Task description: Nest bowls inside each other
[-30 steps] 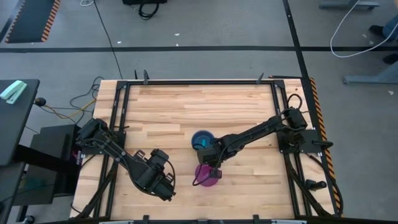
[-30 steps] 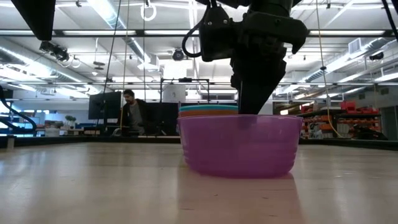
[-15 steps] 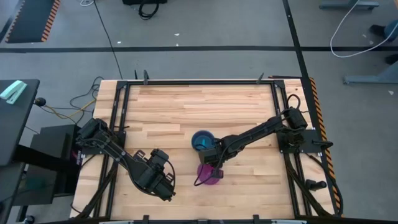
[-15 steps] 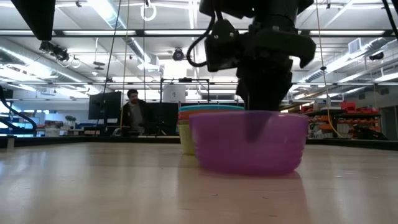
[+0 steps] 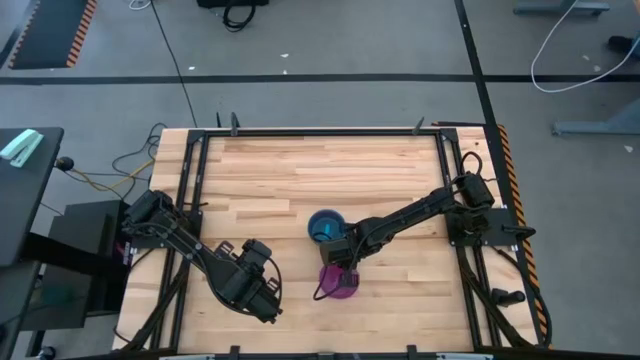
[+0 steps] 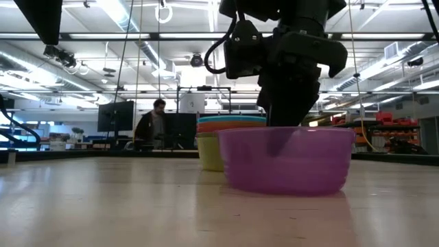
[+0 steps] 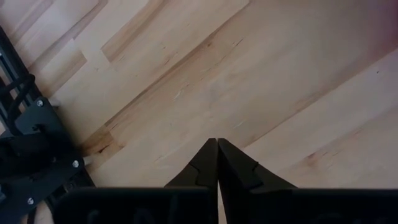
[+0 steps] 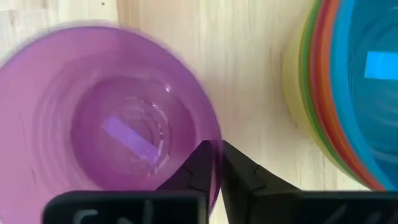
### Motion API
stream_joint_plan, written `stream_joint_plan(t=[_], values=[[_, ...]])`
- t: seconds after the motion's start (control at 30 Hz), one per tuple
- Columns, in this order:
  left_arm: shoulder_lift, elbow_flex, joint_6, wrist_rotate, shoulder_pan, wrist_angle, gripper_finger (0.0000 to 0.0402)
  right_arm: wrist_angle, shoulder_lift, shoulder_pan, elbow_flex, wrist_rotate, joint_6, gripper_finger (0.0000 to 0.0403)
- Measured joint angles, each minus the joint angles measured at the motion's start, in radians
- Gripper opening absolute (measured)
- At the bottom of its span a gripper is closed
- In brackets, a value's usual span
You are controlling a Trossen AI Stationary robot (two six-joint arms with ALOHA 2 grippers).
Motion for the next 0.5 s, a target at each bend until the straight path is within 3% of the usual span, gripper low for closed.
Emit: stream_joint_plan(t=[0.1, 0.27, 0.5], values=[[0.0, 0.0, 0.0, -0.018, 0.0, 0.0, 0.0015, 0.006, 0.0, -0.005, 0.002, -0.007, -0.015, 0.0009], [0.0, 0.0, 0.002, -0.03, 0.0, 0.001, 0.0028, 0.003, 0.0, -0.01, 0.002, -0.006, -0.023, 0.0009], [0.0, 0.0, 0.02, -0.037, 0.0, 0.005, 0.0015, -0.014, 0.0, -0.013, 0.006, -0.003, -0.044, 0.0005]])
